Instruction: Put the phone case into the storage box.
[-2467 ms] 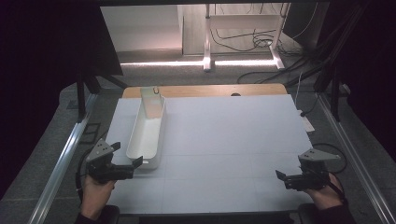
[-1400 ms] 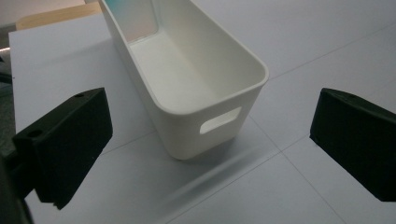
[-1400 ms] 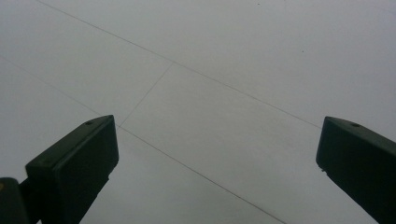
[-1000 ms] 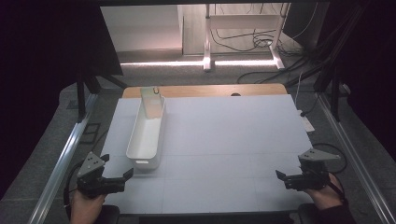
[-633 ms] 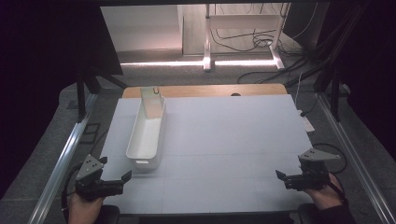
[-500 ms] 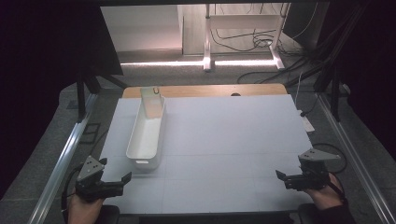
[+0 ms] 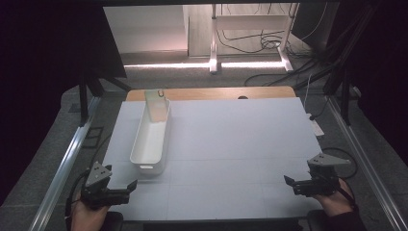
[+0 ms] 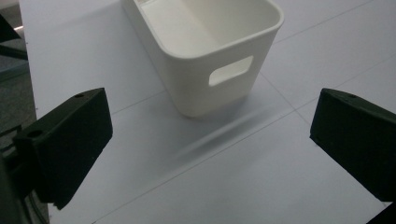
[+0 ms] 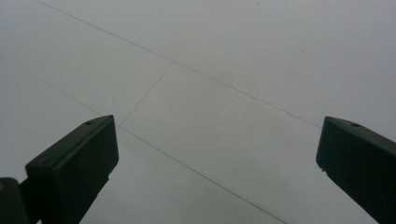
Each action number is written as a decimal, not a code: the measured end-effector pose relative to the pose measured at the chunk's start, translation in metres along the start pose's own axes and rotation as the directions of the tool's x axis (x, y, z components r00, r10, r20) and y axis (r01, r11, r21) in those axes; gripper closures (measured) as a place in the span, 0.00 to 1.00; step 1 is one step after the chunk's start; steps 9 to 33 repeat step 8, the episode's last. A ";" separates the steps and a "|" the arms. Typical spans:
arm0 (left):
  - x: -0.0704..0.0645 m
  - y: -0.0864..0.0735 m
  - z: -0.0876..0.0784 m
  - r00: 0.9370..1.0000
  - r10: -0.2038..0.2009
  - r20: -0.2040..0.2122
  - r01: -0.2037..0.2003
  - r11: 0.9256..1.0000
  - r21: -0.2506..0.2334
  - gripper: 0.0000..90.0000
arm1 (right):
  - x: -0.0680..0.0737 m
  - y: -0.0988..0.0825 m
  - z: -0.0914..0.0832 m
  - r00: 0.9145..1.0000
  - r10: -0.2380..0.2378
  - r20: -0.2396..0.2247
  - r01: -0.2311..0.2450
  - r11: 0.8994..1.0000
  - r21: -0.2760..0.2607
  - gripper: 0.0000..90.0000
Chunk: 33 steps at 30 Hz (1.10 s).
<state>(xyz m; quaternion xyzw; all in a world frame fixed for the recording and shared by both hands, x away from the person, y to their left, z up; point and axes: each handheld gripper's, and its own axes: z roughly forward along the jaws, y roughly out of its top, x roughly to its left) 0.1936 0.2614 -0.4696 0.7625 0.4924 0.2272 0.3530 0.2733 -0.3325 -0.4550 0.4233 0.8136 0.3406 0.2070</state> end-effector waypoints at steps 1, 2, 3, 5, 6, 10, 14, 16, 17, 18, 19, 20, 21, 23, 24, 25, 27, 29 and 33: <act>0.000 0.000 0.000 1.000 0.000 0.000 0.000 1.000 0.000 0.00 | 0.000 0.000 0.000 1.000 0.000 0.000 0.000 1.000 0.000 0.00; 0.000 0.000 0.001 1.000 0.003 -0.002 -0.003 1.000 0.011 0.00 | 0.000 0.000 0.000 1.000 0.000 -0.001 0.000 1.000 0.001 0.00; -0.001 0.001 0.002 1.000 0.005 -0.005 -0.005 1.000 0.024 0.00 | 0.000 0.000 0.000 1.000 -0.001 -0.001 0.001 1.000 0.001 0.00; -0.001 0.001 0.003 1.000 0.004 -0.005 -0.004 1.000 0.027 0.00 | 0.000 0.000 0.000 1.000 -0.002 -0.001 0.002 1.000 0.004 0.00; -0.001 0.001 0.003 1.000 0.004 -0.004 -0.004 1.000 0.028 0.00 | 0.000 0.000 0.000 1.000 -0.001 -0.002 0.001 1.000 0.004 0.00; 0.000 0.002 0.003 1.000 -0.001 -0.001 0.001 1.000 0.026 0.00 | 0.000 0.000 0.000 1.000 -0.002 -0.001 0.002 1.000 0.004 0.00; 0.000 0.002 0.003 1.000 -0.001 -0.001 0.001 1.000 0.026 0.00 | 0.000 0.000 0.000 1.000 -0.002 -0.001 0.002 1.000 0.004 0.00; 0.000 0.002 0.003 1.000 -0.001 -0.001 0.001 1.000 0.026 0.00 | 0.000 0.000 0.000 1.000 -0.002 -0.001 0.002 1.000 0.004 0.00; 0.000 0.002 0.003 1.000 -0.001 -0.001 0.001 1.000 0.026 0.00 | 0.000 0.000 0.000 1.000 -0.002 -0.001 0.002 1.000 0.004 0.00; 0.000 0.002 0.003 1.000 -0.001 -0.001 0.001 1.000 0.026 0.00 | 0.000 0.000 0.000 1.000 -0.002 -0.001 0.002 1.000 0.004 0.00; 0.000 0.002 0.003 1.000 -0.001 -0.001 0.001 1.000 0.026 0.00 | 0.000 0.000 0.000 1.000 -0.002 -0.001 0.002 1.000 0.004 0.00; 0.000 0.002 0.003 1.000 -0.001 -0.001 0.001 1.000 0.026 0.00 | 0.000 0.000 0.000 1.000 -0.002 -0.001 0.002 1.000 0.004 0.00; 0.000 0.002 0.003 1.000 -0.001 -0.001 0.001 1.000 0.026 0.00 | 0.000 0.000 0.000 1.000 -0.002 -0.001 0.002 1.000 0.004 0.00; 0.000 0.002 0.003 1.000 -0.001 -0.001 0.001 1.000 0.026 0.00 | 0.000 0.000 0.000 1.000 -0.002 -0.001 0.002 1.000 0.004 0.00; 0.000 0.002 0.003 1.000 -0.001 -0.001 0.001 1.000 0.026 0.00 | 0.000 0.000 0.000 1.000 -0.002 -0.001 0.002 1.000 0.004 0.00; 0.000 0.002 0.003 1.000 -0.001 -0.001 0.001 1.000 0.026 0.00 | 0.000 0.000 0.000 1.000 -0.002 -0.001 0.002 1.000 0.004 0.00; 0.000 0.002 0.003 1.000 -0.001 -0.001 0.001 1.000 0.026 0.00 | 0.000 0.000 0.000 1.000 -0.002 -0.001 0.002 1.000 0.004 0.00; 0.000 0.002 0.003 1.000 -0.001 -0.001 0.001 1.000 0.026 0.00 | 0.000 0.000 0.000 1.000 -0.002 -0.001 0.002 1.000 0.004 0.00; 0.000 0.002 0.003 1.000 -0.001 -0.001 0.001 1.000 0.026 0.00 | 0.000 0.000 0.000 1.000 -0.002 -0.001 0.002 1.000 0.004 0.00</act>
